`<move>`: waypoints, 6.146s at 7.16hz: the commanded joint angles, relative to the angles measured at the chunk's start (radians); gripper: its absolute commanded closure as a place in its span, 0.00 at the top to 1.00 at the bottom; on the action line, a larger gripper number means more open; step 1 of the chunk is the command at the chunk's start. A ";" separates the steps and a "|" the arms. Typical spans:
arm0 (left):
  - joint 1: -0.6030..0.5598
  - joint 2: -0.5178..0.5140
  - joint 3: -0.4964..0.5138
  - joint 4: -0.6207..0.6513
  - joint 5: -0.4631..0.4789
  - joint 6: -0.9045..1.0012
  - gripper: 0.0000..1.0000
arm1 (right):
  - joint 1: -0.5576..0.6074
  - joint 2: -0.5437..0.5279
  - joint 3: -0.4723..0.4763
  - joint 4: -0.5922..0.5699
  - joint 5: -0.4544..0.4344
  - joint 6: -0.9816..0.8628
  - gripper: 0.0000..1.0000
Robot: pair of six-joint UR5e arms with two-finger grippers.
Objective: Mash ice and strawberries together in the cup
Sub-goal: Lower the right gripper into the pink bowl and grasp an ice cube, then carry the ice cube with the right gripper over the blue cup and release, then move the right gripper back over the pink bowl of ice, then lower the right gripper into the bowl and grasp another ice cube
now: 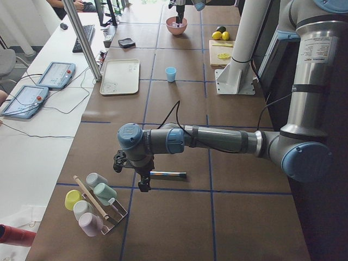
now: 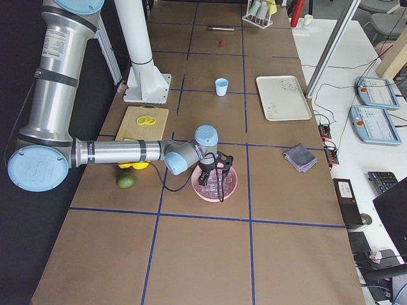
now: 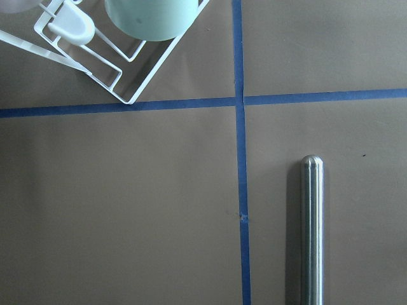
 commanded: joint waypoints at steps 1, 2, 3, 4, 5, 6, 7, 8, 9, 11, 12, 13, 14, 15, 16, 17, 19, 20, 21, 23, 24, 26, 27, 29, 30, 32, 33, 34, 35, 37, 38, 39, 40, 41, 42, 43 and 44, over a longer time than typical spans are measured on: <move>0.000 -0.002 0.000 0.000 0.001 0.000 1.00 | 0.001 0.000 -0.003 0.003 -0.002 -0.001 0.09; 0.000 -0.002 0.000 -0.002 0.001 0.000 1.00 | 0.001 0.000 0.006 0.009 -0.002 -0.003 0.01; 0.000 -0.002 0.000 -0.002 0.001 0.000 1.00 | 0.002 0.000 0.029 0.011 -0.001 -0.003 0.00; 0.000 -0.002 0.000 -0.006 0.001 0.000 1.00 | 0.005 0.000 0.107 0.000 0.004 -0.001 0.00; 0.000 0.000 0.000 -0.008 0.001 0.000 1.00 | 0.005 -0.001 0.189 -0.005 0.005 -0.001 0.00; 0.000 0.000 0.000 -0.014 -0.001 0.002 1.00 | 0.002 0.009 0.248 -0.005 0.011 0.014 0.00; 0.000 0.004 0.002 -0.038 0.002 0.003 1.00 | -0.013 0.084 0.265 -0.002 0.045 0.136 0.00; 0.000 0.006 0.002 -0.047 0.004 0.003 1.00 | -0.075 0.209 0.264 -0.002 0.056 0.330 0.00; 0.000 0.006 0.002 -0.048 0.001 0.003 1.00 | -0.149 0.310 0.259 -0.005 0.036 0.482 0.00; 0.000 0.006 -0.008 -0.049 -0.003 0.005 1.00 | -0.357 0.578 0.201 -0.113 -0.142 0.725 0.01; 0.000 0.006 -0.009 -0.049 -0.003 0.005 1.00 | -0.431 0.761 0.110 -0.250 -0.235 0.762 0.01; 0.000 0.006 -0.008 -0.049 -0.003 0.005 1.00 | -0.470 0.892 -0.008 -0.273 -0.310 0.830 0.01; 0.000 0.006 -0.003 -0.049 -0.003 0.005 1.00 | -0.502 0.916 -0.053 -0.273 -0.339 0.838 0.02; 0.000 0.007 -0.003 -0.049 -0.003 0.005 1.00 | -0.516 0.916 -0.058 -0.276 -0.379 0.838 0.02; 0.000 0.007 -0.005 -0.049 -0.003 0.005 1.00 | -0.525 0.919 -0.070 -0.276 -0.396 0.838 0.02; 0.000 0.007 -0.006 -0.049 -0.003 0.005 1.00 | -0.536 0.931 -0.110 -0.276 -0.409 0.838 0.03; 0.000 0.007 -0.014 -0.049 -0.003 0.003 1.00 | -0.556 0.925 -0.121 -0.284 -0.410 0.830 0.99; 0.000 0.007 -0.015 -0.051 -0.003 0.002 1.00 | -0.558 0.921 -0.120 -0.285 -0.409 0.830 1.00; 0.000 0.007 -0.018 -0.049 -0.003 0.000 1.00 | -0.553 0.919 -0.104 -0.289 -0.406 0.830 1.00; 0.000 0.009 -0.020 -0.049 -0.003 0.000 1.00 | -0.446 0.872 0.014 -0.401 -0.275 0.820 1.00; 0.000 0.009 -0.028 -0.049 -0.003 0.000 1.00 | -0.332 0.773 0.108 -0.417 -0.131 0.715 1.00; 0.000 0.033 -0.049 -0.049 -0.003 -0.002 1.00 | -0.181 0.520 0.239 -0.417 -0.016 0.428 1.00; 0.000 0.041 -0.057 -0.049 -0.003 0.000 1.00 | -0.104 0.408 0.265 -0.417 0.031 0.243 1.00; 0.000 0.041 -0.058 -0.049 -0.004 0.000 1.00 | 0.025 0.255 0.264 -0.416 0.071 -0.095 1.00; 0.000 0.041 -0.058 -0.049 -0.004 0.000 1.00 | 0.074 0.199 0.261 -0.416 0.073 -0.219 1.00; 0.000 0.043 -0.058 -0.049 -0.004 0.000 1.00 | 0.172 0.146 0.197 -0.414 0.065 -0.506 1.00; 0.000 0.043 -0.057 -0.049 -0.004 0.000 1.00 | 0.208 0.149 0.140 -0.414 0.065 -0.635 1.00; 0.000 0.043 -0.058 -0.049 -0.004 0.000 1.00 | 0.212 0.155 0.102 -0.411 0.061 -0.671 1.00; 0.000 0.043 -0.058 -0.049 -0.004 0.000 1.00 | 0.209 0.163 0.060 -0.401 0.062 -0.670 1.00; 0.000 0.043 -0.057 -0.049 -0.004 0.000 1.00 | 0.186 0.169 0.046 -0.399 0.061 -0.672 1.00; 0.000 0.043 -0.057 -0.049 -0.004 0.000 1.00 | 0.183 0.163 0.042 -0.402 0.064 -0.667 1.00; 0.000 0.043 -0.057 -0.049 -0.004 0.000 1.00 | 0.141 0.161 0.025 -0.399 0.058 -0.664 1.00; 0.000 0.043 -0.057 -0.049 -0.004 0.000 1.00 | 0.119 0.164 0.017 -0.399 0.048 -0.665 1.00; 0.000 0.043 -0.057 -0.049 -0.004 0.000 1.00 | 0.086 0.166 0.015 -0.399 0.004 -0.667 0.99; 0.000 0.043 -0.057 -0.049 -0.004 0.000 1.00 | 0.075 0.167 0.014 -0.401 -0.034 -0.670 0.99; 0.000 0.043 -0.057 -0.049 -0.004 0.000 1.00 | 0.073 0.169 0.008 -0.401 -0.036 -0.672 0.98; 0.000 0.043 -0.057 -0.049 -0.004 0.000 1.00 | 0.068 0.172 0.006 -0.401 -0.038 -0.673 0.96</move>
